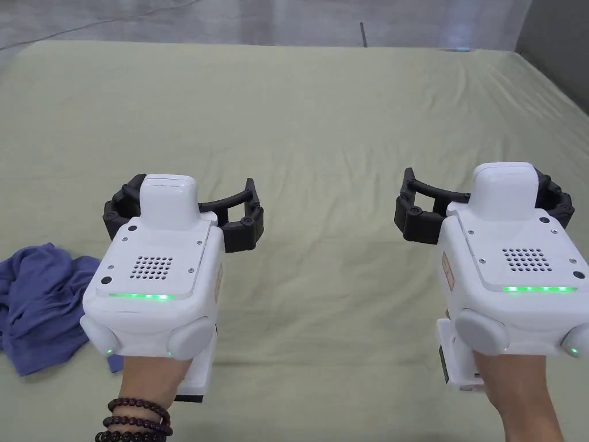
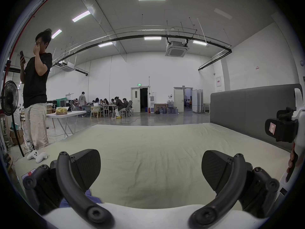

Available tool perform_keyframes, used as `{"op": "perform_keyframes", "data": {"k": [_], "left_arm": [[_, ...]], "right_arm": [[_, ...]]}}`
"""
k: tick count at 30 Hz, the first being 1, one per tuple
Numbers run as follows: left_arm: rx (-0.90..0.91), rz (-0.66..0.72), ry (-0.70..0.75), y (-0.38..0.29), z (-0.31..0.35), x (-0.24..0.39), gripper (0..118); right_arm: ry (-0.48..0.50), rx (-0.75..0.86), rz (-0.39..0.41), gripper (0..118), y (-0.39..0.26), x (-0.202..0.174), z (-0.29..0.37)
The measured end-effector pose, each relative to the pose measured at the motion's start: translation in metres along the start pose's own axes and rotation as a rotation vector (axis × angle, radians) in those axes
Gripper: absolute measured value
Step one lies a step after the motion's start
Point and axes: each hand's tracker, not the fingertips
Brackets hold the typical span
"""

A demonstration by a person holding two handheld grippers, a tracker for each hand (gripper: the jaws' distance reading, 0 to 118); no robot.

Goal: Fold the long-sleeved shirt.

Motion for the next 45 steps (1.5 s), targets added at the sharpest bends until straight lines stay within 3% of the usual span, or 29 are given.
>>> {"op": "perform_keyframes", "data": {"k": [45], "left_arm": [[-0.005,0.02,0.002,0.0005,0.002,0.0029,118]], "right_arm": [[0.011,-0.014,0.001,118,0.0002,0.001,0.0015]]}}
